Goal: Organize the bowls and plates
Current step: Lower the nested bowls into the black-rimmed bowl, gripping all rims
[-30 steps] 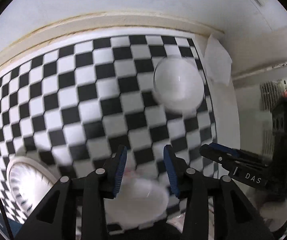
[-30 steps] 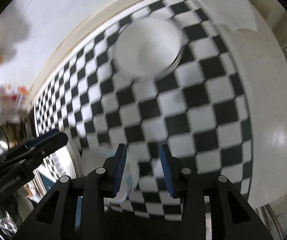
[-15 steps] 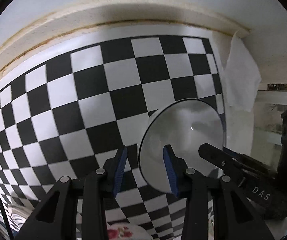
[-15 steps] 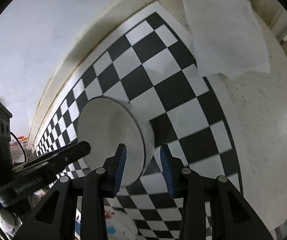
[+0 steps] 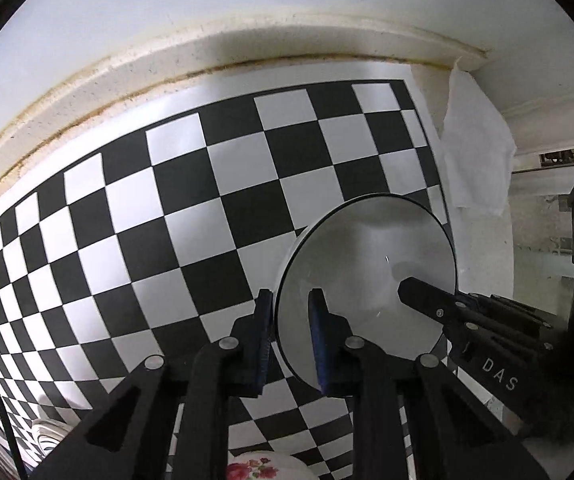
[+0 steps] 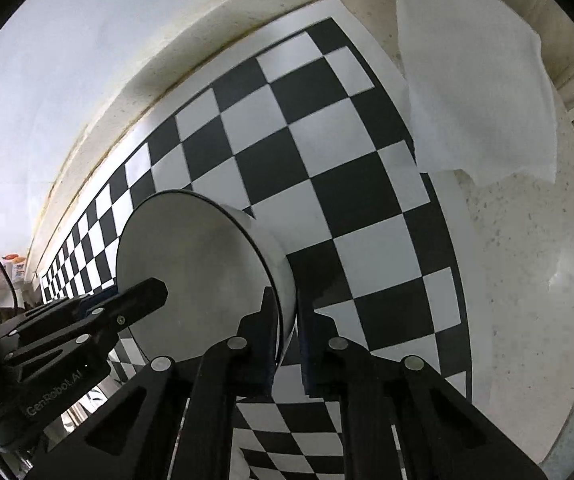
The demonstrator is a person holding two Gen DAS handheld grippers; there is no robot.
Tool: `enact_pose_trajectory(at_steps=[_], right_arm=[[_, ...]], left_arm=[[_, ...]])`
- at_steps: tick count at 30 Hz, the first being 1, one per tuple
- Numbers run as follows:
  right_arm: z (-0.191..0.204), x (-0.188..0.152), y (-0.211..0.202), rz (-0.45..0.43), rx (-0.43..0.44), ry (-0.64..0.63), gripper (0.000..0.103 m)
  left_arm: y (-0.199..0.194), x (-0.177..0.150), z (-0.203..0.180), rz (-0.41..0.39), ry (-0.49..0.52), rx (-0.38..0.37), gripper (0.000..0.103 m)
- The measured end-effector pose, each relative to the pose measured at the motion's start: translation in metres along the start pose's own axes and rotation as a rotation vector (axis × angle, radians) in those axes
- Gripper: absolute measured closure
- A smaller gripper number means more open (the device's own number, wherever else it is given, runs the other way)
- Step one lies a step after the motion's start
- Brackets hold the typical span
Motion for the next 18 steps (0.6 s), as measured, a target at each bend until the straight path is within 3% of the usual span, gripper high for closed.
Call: enact_pose_trajectory(at_steps=[9,18], right_arm=[[0.025,-0.024,-0.039,-0.055,0.001,-0.058,0.092],[0.059,-0.084,-0.087,-0.108,0.015,-0.137,0.092]], left_arm=[[-0.051,-0.034,-0.002,-0.064,0.015,-0.011,0.087],[-0.106,-0.097,0.005,-0.130,0.025,-0.011,0.087]])
Point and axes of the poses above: each gripper's, at about its wrist camera, not at the fingertips, and y roughly the way its jaws point, z to its left, x to its top, the point moved 2 cm from there along y, roughly the way its jaws point, and after that the axes turned 5 degrees about y, right-handed, at the moved point
